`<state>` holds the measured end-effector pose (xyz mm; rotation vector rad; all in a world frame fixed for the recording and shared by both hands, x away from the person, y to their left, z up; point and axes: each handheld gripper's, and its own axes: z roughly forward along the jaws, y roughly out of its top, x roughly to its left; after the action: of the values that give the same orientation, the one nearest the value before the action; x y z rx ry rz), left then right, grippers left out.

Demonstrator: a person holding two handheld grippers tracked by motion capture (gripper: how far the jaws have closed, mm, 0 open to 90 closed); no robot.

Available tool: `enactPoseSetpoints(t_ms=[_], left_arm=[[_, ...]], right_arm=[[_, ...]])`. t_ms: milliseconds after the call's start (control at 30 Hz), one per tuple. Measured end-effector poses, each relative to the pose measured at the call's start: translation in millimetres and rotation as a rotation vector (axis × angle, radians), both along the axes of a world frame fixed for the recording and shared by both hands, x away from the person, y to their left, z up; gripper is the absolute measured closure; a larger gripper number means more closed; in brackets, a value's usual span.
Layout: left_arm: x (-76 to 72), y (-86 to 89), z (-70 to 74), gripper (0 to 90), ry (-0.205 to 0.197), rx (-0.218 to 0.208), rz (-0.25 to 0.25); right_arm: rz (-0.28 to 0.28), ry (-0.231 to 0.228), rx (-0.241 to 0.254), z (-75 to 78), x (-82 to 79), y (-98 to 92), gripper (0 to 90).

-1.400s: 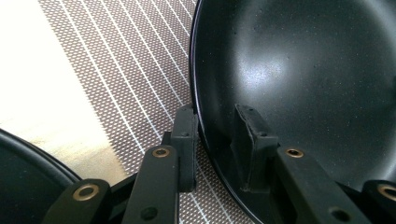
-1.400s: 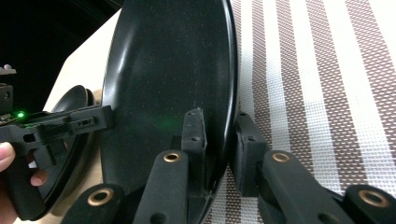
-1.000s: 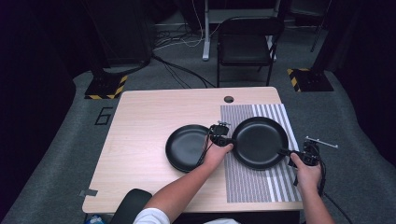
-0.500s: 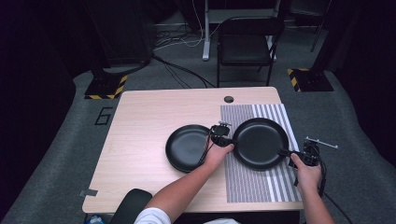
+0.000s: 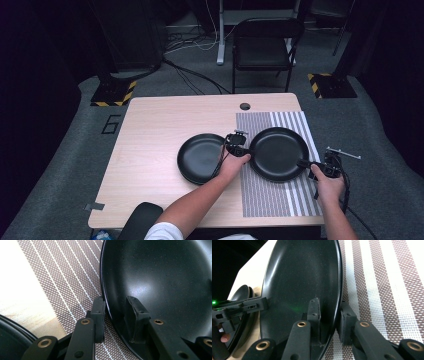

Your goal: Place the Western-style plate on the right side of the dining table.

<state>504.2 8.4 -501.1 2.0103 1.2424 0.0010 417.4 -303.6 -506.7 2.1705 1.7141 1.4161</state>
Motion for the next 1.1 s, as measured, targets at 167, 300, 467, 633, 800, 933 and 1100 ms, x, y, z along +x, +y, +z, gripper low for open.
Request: enactPoseSetpoints(t_ms=[167,300,467,633,800,933,1100], left_arm=[[0.7,-1.1,0.2,69.2,-0.004,0.01,-0.003],[0.4,-3.5,0.3,68.8,-0.019,0.015,0.001],[2.6,-5.9,0.1,68.3,-0.018,0.024,0.0],[2.8,-7.3,-0.1,68.0,-0.014,0.024,0.005],[3.8,-8.4,-0.8,67.5,-0.013,0.03,0.002],[5.6,-8.5,-1.3,67.4,-0.003,0.03,0.001],[5.3,-8.0,-0.1,67.5,-0.017,0.037,-0.01]], right_arm=[[-0.003,0.01,0.012,-2.4,0.9,-1.1,74.9],[-0.007,0.017,0.02,-3.8,1.4,-2.2,74.8],[-0.012,0.021,0.015,-5.3,2.2,-2.7,73.8],[-0.016,0.024,0.011,-5.7,2.5,-2.2,73.0],[-0.016,0.027,0.009,-6.4,2.8,-2.5,72.5],[-0.017,0.029,-0.01,-8.7,3.3,-1.6,70.1],[-0.017,0.044,-0.021,-12.5,3.8,-0.9,67.6]])
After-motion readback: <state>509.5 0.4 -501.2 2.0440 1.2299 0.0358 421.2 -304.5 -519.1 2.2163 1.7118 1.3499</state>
